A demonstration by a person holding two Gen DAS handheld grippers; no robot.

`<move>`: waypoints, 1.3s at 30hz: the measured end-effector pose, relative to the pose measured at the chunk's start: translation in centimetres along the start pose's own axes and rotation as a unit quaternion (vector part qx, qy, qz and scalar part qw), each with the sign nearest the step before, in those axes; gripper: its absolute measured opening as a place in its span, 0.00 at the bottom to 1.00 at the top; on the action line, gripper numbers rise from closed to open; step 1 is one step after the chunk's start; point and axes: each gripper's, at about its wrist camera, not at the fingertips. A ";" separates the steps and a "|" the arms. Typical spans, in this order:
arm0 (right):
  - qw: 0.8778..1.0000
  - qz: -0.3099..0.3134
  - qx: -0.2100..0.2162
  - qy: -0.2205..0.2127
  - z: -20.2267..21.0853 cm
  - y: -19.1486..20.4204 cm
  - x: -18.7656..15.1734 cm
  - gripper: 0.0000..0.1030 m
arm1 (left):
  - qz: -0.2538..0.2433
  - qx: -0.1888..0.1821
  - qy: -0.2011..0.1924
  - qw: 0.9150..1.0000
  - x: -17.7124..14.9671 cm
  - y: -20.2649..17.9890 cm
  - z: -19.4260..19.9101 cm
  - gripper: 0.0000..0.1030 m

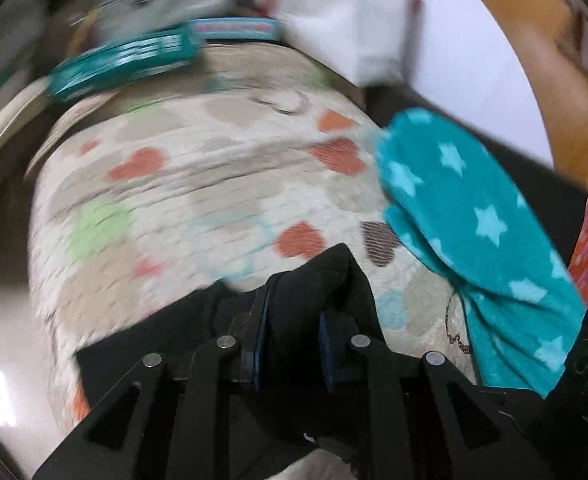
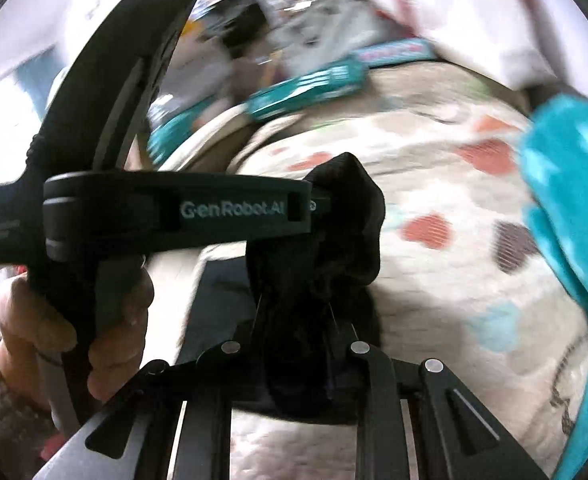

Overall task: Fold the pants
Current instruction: 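Grip the folded pants bundle with the left gripper and straighten it on the bed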

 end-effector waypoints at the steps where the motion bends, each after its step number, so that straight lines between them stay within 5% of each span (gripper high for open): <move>1: 1.000 0.019 0.006 0.010 -0.7 1.5 0.1 0.21 | 0.023 -0.005 -0.007 1.000 -0.5 1.7 0.9 0.20; 8: 0.987 0.143 -0.012 0.069 -7.9 8.6 -1.2 0.24 | 0.159 -0.025 -0.032 0.986 -5.7 11.6 1.9 0.25; 11: 0.974 0.205 -0.035 0.087 -10.3 10.5 -3.2 0.41 | 0.209 -0.017 -0.019 0.978 -7.6 15.0 0.8 0.31; 14: 0.963 0.252 -0.022 0.094 -10.4 11.6 -4.8 0.66 | 0.248 -0.051 -0.020 0.967 -9.1 17.5 1.7 0.36; 16: 0.955 0.278 -0.005 0.104 -9.4 11.9 -6.2 0.69 | 0.267 -0.062 -0.036 0.961 -10.1 18.9 3.0 0.46; 19: 0.943 0.308 0.016 0.122 -7.7 11.6 -7.6 0.70 | 0.307 -0.072 -0.045 0.948 -11.5 20.8 4.6 0.48; 22: 0.946 0.290 0.039 0.137 -5.7 9.6 -7.1 0.70 | 0.314 -0.046 -0.053 0.947 -12.0 20.6 5.9 0.48; 26: 0.972 0.209 0.018 0.107 -3.2 5.3 -4.2 0.70 | 0.288 -0.025 -0.071 0.955 -10.9 17.6 6.9 0.48; 30: 0.991 0.107 -0.017 0.080 -2.6 1.0 -1.4 0.70 | 0.231 0.005 -0.072 0.970 -9.1 13.7 5.9 0.50; 32: 0.994 0.076 -0.014 0.079 -2.8 0.1 -0.9 0.71 | 0.210 0.056 -0.044 0.975 -8.5 12.8 4.2 0.50; 36: 0.995 0.040 -0.015 0.094 -3.7 -1.2 -1.4 0.71 | 0.251 0.131 0.017 0.959 -9.3 15.9 -0.7 0.61; 39: 0.994 0.030 -0.017 0.108 -4.6 -1.9 -1.8 0.71 | 0.303 0.091 0.008 0.949 -10.3 18.3 -0.9 0.71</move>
Point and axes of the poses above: each gripper's, at about its wrist camera, not at the fingertips, and z roughly against the way its jaws point, y to its left, x to its top, and after that the axes turned 3 degrees about -x, right-handed
